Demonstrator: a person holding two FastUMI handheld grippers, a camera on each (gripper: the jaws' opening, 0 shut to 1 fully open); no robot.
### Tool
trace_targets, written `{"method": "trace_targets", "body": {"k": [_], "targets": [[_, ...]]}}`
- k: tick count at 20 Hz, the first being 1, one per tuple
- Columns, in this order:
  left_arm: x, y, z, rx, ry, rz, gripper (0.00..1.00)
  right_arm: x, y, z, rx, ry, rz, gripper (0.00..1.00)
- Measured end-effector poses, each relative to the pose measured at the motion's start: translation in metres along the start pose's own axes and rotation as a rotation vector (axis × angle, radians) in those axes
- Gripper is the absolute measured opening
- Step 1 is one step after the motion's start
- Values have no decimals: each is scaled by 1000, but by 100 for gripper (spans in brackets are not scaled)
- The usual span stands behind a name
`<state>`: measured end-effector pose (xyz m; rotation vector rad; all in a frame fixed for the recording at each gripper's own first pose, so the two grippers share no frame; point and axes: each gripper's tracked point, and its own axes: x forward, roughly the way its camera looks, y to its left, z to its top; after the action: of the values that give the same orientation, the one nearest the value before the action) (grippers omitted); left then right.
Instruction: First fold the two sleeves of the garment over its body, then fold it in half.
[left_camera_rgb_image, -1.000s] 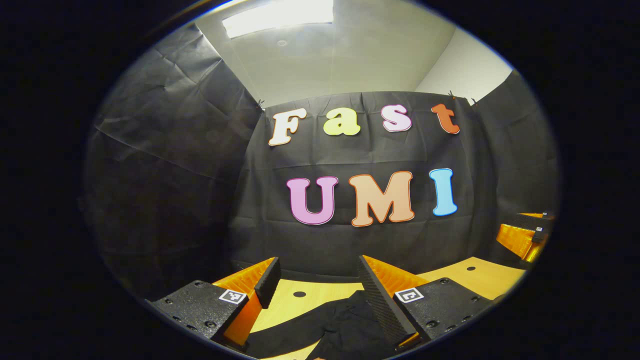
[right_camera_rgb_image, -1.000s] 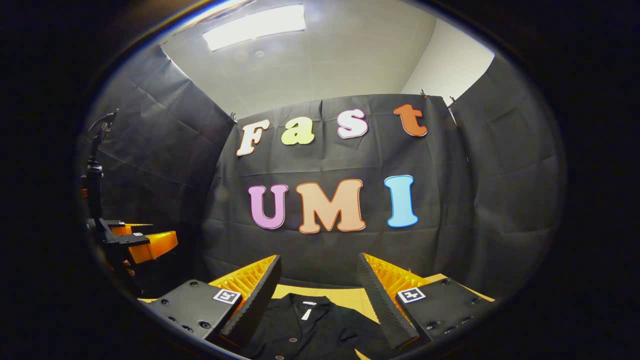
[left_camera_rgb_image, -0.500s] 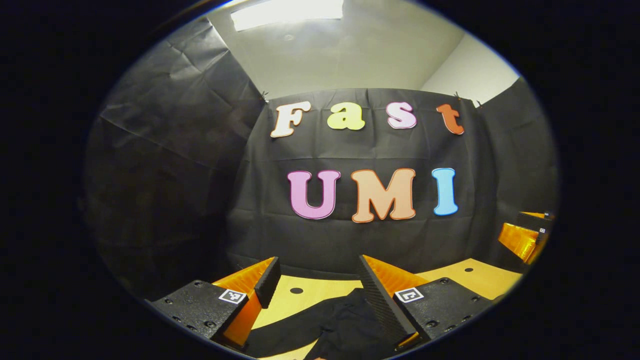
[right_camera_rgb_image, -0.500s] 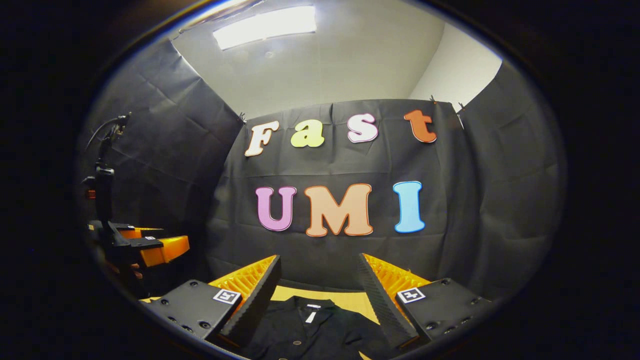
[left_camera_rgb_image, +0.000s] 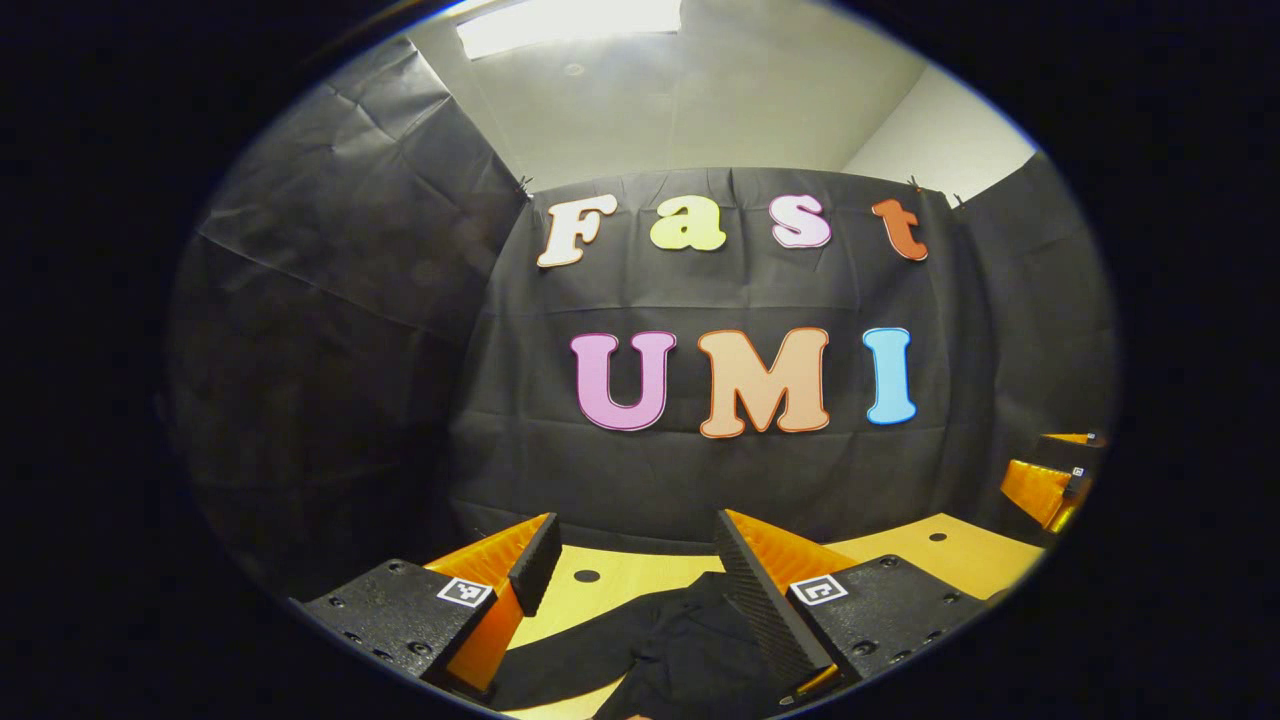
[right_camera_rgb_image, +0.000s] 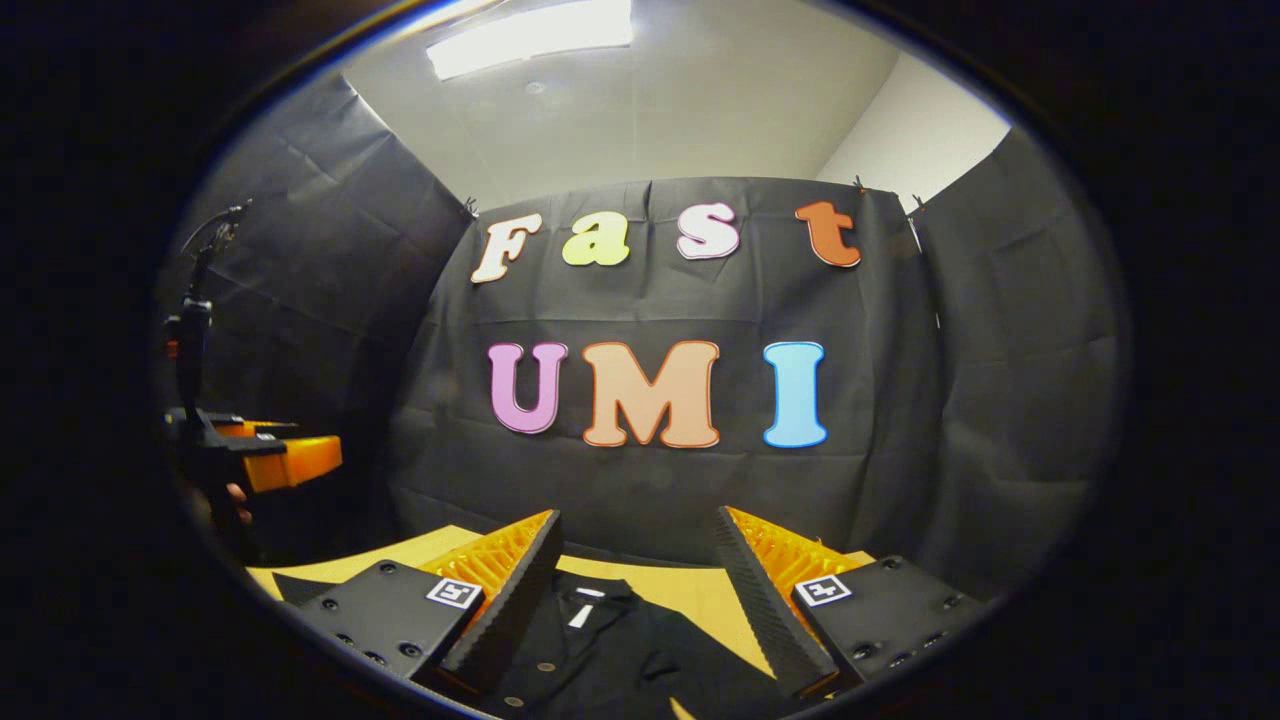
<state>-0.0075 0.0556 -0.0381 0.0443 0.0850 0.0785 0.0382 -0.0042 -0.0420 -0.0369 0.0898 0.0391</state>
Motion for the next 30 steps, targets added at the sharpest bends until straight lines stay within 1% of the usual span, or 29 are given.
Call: {"method": "trace_targets", "body": {"k": [4, 7, 8, 9, 11, 12, 13, 16, 21, 25, 27, 28, 29, 30], "targets": [[-1, -7, 1, 10, -5, 2, 93, 3, -51, -25, -36, 67, -64, 99], [-3, -15, 0, 16, -1, 0, 92, 2, -84, -44, -45, 119, -113, 98], [-2, -17, -1, 19, 2, -2, 93, 1, -94, -52, -50, 137, -123, 99], [-3, -20, -1, 21, 3, -3, 92, 1, -102, -59, -55, 155, -132, 99], [-4, -24, 0, 26, 7, -5, 93, -1, -117, -77, -71, 200, -140, 97], [-5, -26, -3, 28, 9, -4, 92, -3, -123, -88, -78, 224, -138, 98], [-5, -28, -3, 29, 11, -3, 93, -4, -129, -100, -85, 252, -137, 99], [-8, -34, -6, 42, 21, 4, 92, -14, -148, -139, -95, 356, -137, 98], [-12, -47, -8, 52, 30, 8, 93, -36, -175, -206, -91, 563, -125, 98], [-14, -60, -9, 58, 35, 7, 92, -52, -193, -244, -86, 681, -115, 98], [-15, -70, -12, 62, 42, 3, 93, -58, -198, -262, -88, 730, -110, 98], [-15, -74, -12, 65, 43, 0, 92, -66, -201, -272, -90, 759, -106, 99], [-15, -79, -12, 69, 41, -2, 93, -74, -204, -282, -92, 794, -99, 98], [-15, -82, -12, 73, 42, -4, 92, -80, -206, -292, -95, 829, -93, 99]]}}
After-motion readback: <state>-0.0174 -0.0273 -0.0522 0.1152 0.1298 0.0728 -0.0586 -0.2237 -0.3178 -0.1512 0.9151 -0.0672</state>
